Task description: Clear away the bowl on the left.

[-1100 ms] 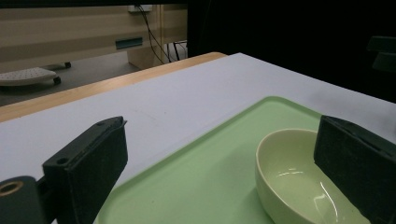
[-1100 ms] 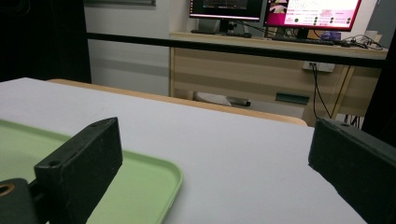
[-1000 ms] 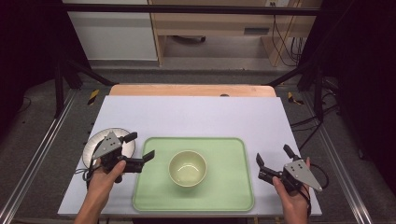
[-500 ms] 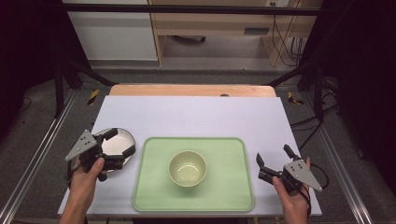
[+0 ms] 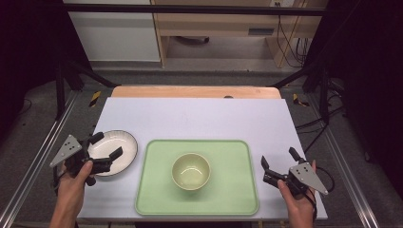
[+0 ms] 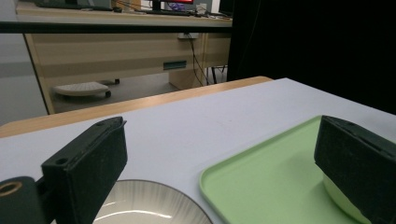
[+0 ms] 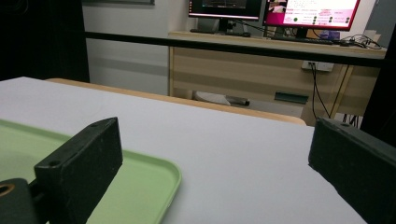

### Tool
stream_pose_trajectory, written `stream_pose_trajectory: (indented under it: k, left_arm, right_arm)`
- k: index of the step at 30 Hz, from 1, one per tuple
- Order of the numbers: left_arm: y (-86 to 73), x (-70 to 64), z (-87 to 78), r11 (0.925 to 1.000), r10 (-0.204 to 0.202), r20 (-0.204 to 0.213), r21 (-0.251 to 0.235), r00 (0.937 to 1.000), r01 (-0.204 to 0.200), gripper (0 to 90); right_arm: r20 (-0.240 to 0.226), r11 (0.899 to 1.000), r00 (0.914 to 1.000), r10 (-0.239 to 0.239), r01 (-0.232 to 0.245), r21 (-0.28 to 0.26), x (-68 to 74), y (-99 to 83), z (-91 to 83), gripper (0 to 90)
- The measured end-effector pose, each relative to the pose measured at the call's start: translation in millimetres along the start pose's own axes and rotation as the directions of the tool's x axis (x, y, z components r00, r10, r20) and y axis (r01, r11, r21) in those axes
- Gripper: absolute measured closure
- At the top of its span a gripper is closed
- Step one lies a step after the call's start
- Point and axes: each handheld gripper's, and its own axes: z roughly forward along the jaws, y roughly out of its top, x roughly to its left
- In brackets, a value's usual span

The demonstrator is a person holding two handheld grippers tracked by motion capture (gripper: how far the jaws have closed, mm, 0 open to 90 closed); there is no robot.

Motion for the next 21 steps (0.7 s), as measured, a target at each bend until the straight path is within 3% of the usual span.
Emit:
stream_pose_trajectory:
  k: [15, 21]
  left_arm:
    - [-18.6, 17.5, -14.5, 0.9999, 0.013, -0.051, -0.002, 0.9986, -0.013, 3.2]
    - [-25.7, 19.7, -15.2, 1.0000, 0.010, -0.051, 0.004, 0.9987, -0.009, 3.1]
  right_arm:
    - [0.000, 1.000, 1.0000, -0.002, 0.002, 0.002, 0.7, -0.1, 0.1, 3.1]
    - [-0.002, 1.000, 1.0000, -0.003, 0.003, 0.001, 1.1, -0.2, 0.3, 3.1]
